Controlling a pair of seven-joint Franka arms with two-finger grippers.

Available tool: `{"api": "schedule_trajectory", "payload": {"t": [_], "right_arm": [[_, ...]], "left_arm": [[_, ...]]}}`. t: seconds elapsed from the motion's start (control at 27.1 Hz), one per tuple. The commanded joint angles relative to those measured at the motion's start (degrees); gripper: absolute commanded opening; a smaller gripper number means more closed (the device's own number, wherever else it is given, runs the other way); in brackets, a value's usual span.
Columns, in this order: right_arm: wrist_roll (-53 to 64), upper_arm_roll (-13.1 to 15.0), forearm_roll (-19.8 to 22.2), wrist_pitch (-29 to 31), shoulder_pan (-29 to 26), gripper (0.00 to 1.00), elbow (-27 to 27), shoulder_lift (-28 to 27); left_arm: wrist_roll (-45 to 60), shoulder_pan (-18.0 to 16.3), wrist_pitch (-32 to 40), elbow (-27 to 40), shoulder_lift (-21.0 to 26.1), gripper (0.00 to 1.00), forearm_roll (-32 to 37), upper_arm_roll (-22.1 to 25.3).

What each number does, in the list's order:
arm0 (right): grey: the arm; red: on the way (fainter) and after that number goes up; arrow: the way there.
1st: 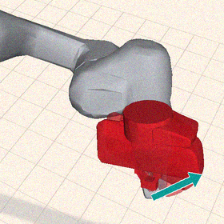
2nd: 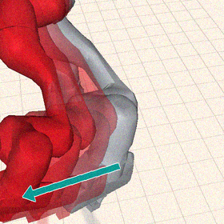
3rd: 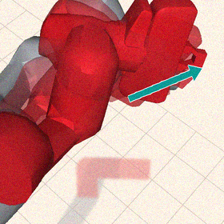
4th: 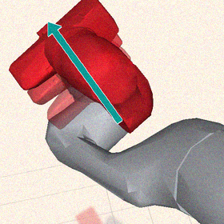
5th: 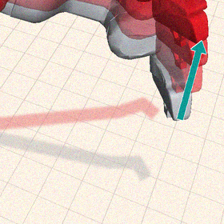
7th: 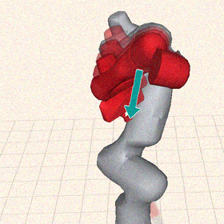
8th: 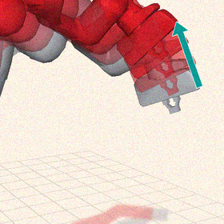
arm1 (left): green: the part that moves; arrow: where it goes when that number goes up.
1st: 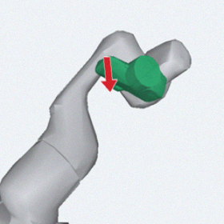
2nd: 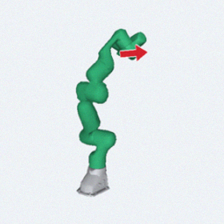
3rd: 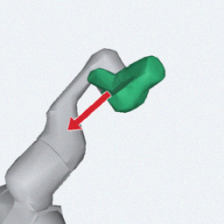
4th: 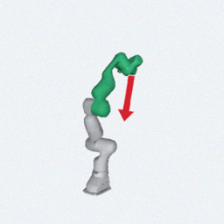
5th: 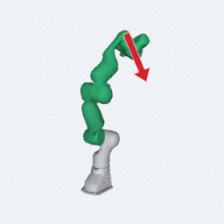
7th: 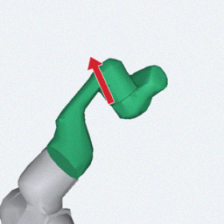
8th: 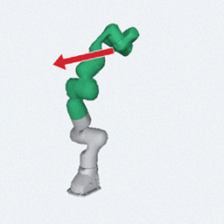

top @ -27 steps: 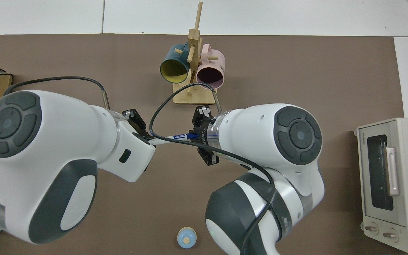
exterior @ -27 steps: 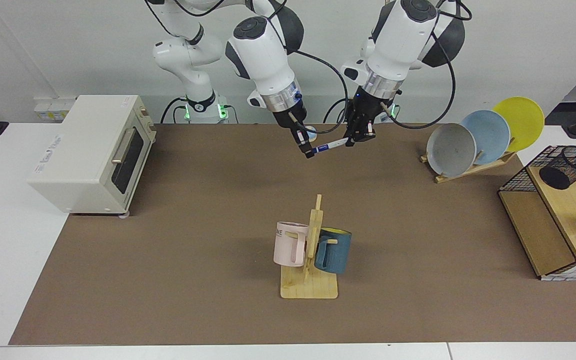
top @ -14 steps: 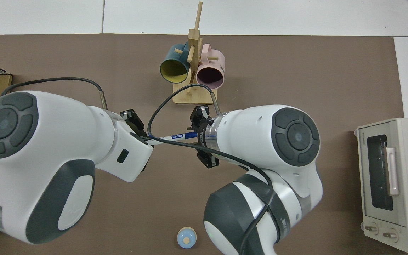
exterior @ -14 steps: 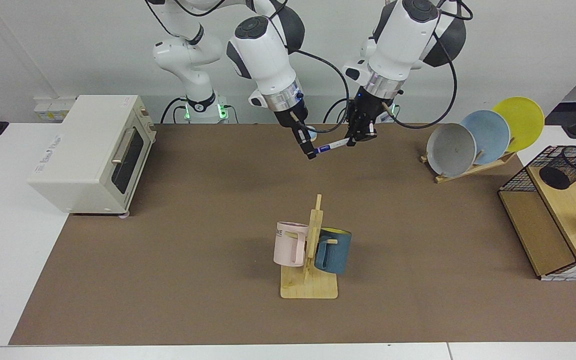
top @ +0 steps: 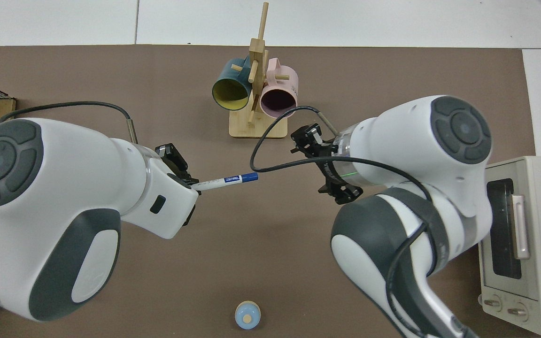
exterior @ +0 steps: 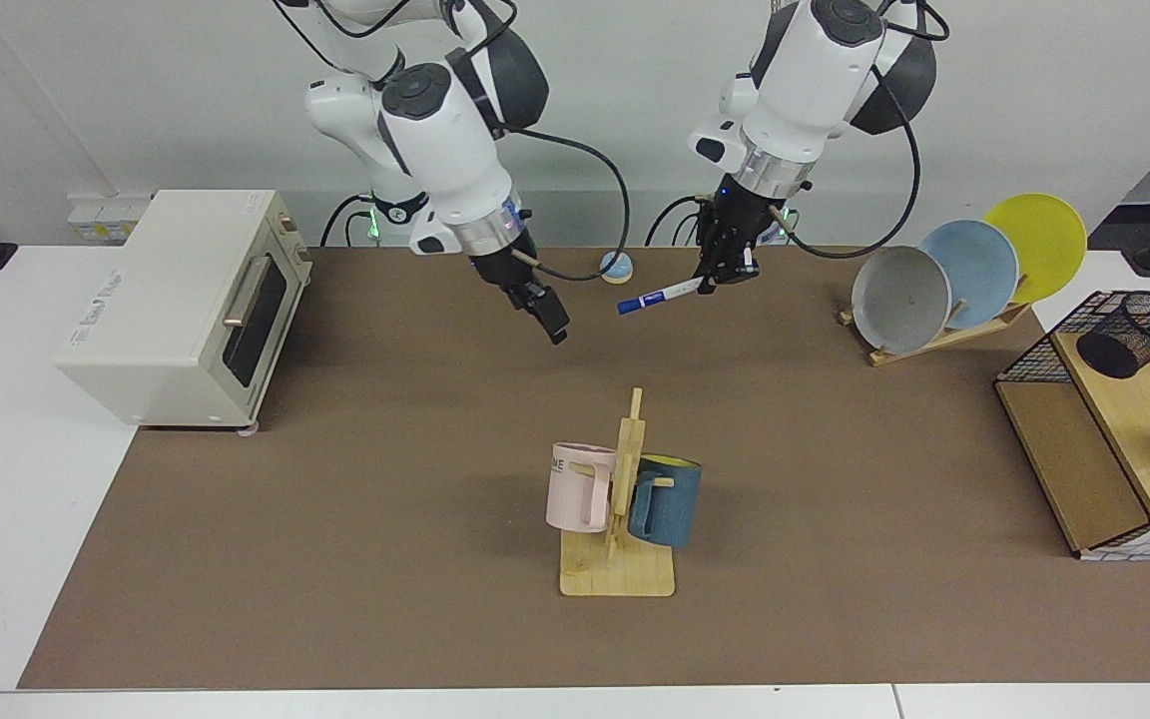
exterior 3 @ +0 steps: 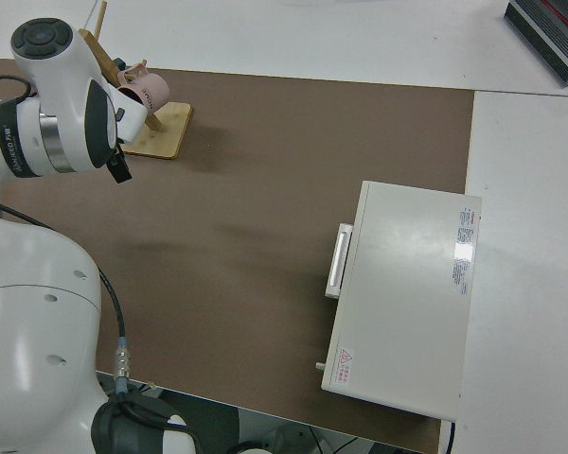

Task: Put markers into pen holder
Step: 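Pull the marker back with the left gripper while the right gripper withdraws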

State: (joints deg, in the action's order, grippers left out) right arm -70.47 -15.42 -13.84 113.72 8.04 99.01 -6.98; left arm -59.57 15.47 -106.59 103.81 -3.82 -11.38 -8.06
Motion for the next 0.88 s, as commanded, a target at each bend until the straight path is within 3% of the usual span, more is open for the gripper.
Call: {"api": "schedule_trajectory", "payload": {"t": [0.0,0.52,0.63,0.74,0.85], "right_arm": [[13.93,-0.4,1.71,-5.34,-5.22,1.0,-0.05,1.09],[58.05,-0.32,20.69,-13.52,-14.37,1.0,-1.01,2.05],[60.36,-0.32,19.91,-14.05,-16.21,1.0,-3.02,1.97],[61.15,-0.67,17.28,-16.42,-18.58,1.0,-8.47,1.44],[61.07,-0.76,16.83,-18.79,-18.59,1.0,-9.54,1.87]], "left_arm": [[0.33,0.0,-0.81,1.04,-0.75,0.0,0.48,0.32],[0.33,-0.09,0.68,1.04,-0.75,0.0,4.7,0.59],[0.33,-0.43,1.91,1.04,-0.84,0.0,6.8,0.76],[0.42,-2.01,5.15,0.51,-1.28,0.0,10.75,0.76],[-0.11,-3.77,6.3,0.34,-1.54,0.0,14.18,0.76]]}}
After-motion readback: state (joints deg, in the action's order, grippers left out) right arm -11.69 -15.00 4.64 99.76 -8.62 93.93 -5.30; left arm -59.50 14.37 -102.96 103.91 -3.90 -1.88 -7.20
